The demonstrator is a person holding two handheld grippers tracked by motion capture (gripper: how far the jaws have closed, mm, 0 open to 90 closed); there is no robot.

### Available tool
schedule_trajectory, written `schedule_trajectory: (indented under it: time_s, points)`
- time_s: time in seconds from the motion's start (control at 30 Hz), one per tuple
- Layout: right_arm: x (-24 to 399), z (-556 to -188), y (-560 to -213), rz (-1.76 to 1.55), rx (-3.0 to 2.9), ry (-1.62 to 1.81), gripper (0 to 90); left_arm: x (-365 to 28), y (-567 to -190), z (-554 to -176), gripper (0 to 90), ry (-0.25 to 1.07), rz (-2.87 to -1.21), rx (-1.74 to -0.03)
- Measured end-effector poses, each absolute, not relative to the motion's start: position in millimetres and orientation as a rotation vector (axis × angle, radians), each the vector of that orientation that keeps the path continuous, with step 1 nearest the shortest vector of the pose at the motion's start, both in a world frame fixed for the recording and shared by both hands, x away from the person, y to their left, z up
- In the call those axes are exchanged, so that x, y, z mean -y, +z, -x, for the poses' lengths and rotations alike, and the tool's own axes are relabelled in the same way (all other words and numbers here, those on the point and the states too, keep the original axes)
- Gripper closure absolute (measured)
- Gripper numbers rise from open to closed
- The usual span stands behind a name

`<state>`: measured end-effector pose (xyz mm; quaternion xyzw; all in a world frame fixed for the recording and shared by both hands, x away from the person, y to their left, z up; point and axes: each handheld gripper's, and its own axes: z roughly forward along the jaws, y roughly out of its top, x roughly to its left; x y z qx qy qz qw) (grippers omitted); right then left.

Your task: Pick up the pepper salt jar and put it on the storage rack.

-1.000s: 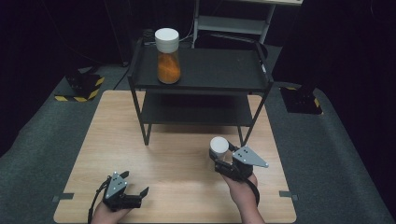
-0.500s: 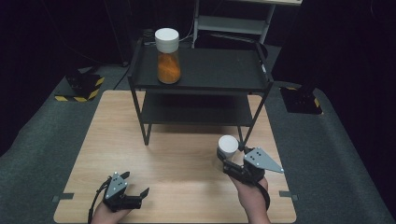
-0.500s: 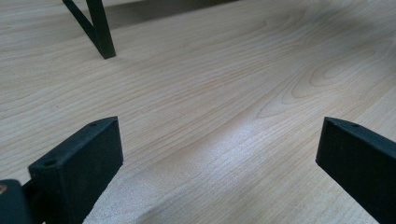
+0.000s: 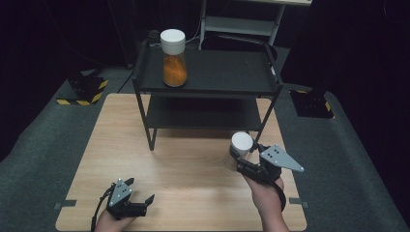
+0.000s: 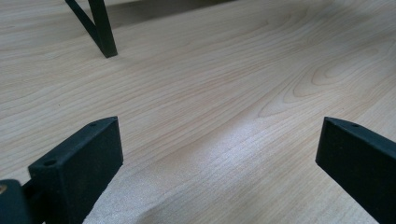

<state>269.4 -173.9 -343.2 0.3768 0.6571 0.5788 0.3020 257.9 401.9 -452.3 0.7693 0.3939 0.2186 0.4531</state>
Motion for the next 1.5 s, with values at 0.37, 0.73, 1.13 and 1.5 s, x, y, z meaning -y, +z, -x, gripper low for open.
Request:
schedule_trajectory:
  time_s: [0.37, 0.73, 1.13, 1.5]
  points:
    - [178, -273, -319, -0.982, -1.711, 1.541, 33.9, -402, -452, -258, 0.7, 0.540, -1.899, -0.976]
    - [180, -274, -290, -0.954, -1.687, 1.538, 33.9, -402, -452, -258, 0.7, 0.538, -1.899, -0.977]
    - [179, -283, -260, -0.947, -1.664, 1.561, 33.9, -402, -452, -258, 0.5, 0.534, -1.901, -0.975]
    - [177, -295, -237, -0.956, -1.647, 1.556, 33.9, -403, -452, -258, 0.5, 0.532, -1.898, -0.977]
